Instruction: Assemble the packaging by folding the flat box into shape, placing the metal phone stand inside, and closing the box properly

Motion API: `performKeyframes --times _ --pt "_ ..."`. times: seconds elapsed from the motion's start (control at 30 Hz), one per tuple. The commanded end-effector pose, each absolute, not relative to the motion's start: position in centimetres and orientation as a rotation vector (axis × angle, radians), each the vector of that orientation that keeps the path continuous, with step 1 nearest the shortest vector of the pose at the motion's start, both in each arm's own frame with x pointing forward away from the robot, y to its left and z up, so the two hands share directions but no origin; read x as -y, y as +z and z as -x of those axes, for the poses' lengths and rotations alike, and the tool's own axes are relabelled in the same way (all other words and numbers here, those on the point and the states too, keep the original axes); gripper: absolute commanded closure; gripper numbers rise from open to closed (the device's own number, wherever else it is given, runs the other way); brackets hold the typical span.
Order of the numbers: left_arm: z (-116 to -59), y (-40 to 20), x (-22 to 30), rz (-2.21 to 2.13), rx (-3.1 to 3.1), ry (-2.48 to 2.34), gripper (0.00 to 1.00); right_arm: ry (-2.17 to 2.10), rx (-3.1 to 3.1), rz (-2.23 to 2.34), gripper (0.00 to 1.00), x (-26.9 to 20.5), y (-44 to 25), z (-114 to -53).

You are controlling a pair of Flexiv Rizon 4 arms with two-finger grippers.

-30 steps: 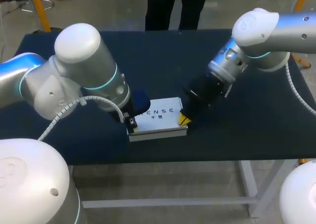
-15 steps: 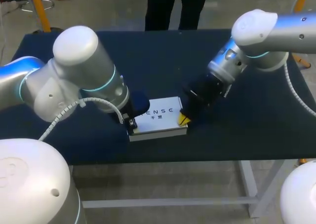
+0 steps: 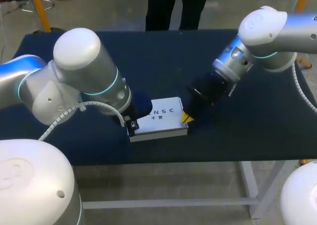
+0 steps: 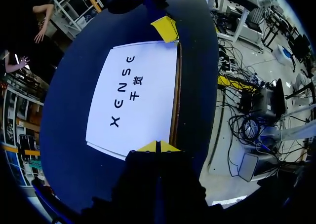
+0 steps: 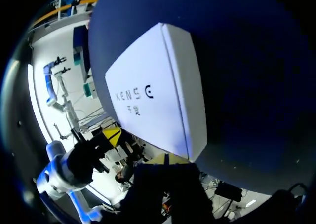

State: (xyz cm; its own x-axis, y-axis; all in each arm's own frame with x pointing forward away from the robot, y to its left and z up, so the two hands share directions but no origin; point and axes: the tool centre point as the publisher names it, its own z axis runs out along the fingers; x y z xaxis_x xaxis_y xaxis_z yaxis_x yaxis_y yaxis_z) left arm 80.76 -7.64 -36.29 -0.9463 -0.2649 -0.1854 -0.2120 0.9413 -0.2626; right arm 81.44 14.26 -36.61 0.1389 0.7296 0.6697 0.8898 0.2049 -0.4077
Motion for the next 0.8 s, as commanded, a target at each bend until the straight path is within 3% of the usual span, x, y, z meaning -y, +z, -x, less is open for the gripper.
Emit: performKeyframes --times 0.03,0.3,0.43,0.47,0.5,0.53,0.57,0.67,0.73,0.8 --pt "-82.1 -37.7 8.2 0.364 -2.91 -0.352 1.0 -0.212 1.609 1.54 1.0 -14.4 -37.7 -82.2" --pt "-82.1 -38.1 8.2 0.384 -2.931 -0.347 1.0 -0.202 1.588 1.529 1.0 -14.3 -38.4 -82.3" --pt "-81.5 -35.5 8.5 0.392 -2.893 -0.332 1.0 -0.317 1.614 1.506 1.0 -13.1 -35.5 -81.7" --pt "-81.3 -34.8 8.6 0.394 -2.887 -0.335 0.85 -0.342 1.624 1.501 1.0 -12.8 -34.8 -81.7" --pt "-81.1 -34.2 8.8 0.4 -2.877 -0.337 0.59 -0.367 1.636 1.494 1.0 -12.6 -34.1 -81.6" --pt "-80.9 -33.7 9.0 0.417 -2.869 -0.333 0.22 -0.39 1.645 1.489 1.0 -12.3 -33.6 -81.6" --pt "-80.7 -33.2 9.2 0.432 -2.866 -0.335 0.01 -0.411 1.653 1.488 1.0 -12.0 -33.2 -81.7" --pt "-79.9 -32.0 9.8 0.508 -2.869 -0.325 0.0 -0.482 1.708 1.468 0.87 -11.1 -31.9 -82.2" --pt "-79.5 -31.6 10.3 0.579 -2.878 -0.315 0.0 -0.531 1.758 1.431 0.67 -10.3 -31.1 -82.3" --pt "-79.0 -31.1 10.7 0.667 -2.885 -0.299 0.0 -0.591 1.802 1.418 0.38 -9.5 -30.3 -82.5"
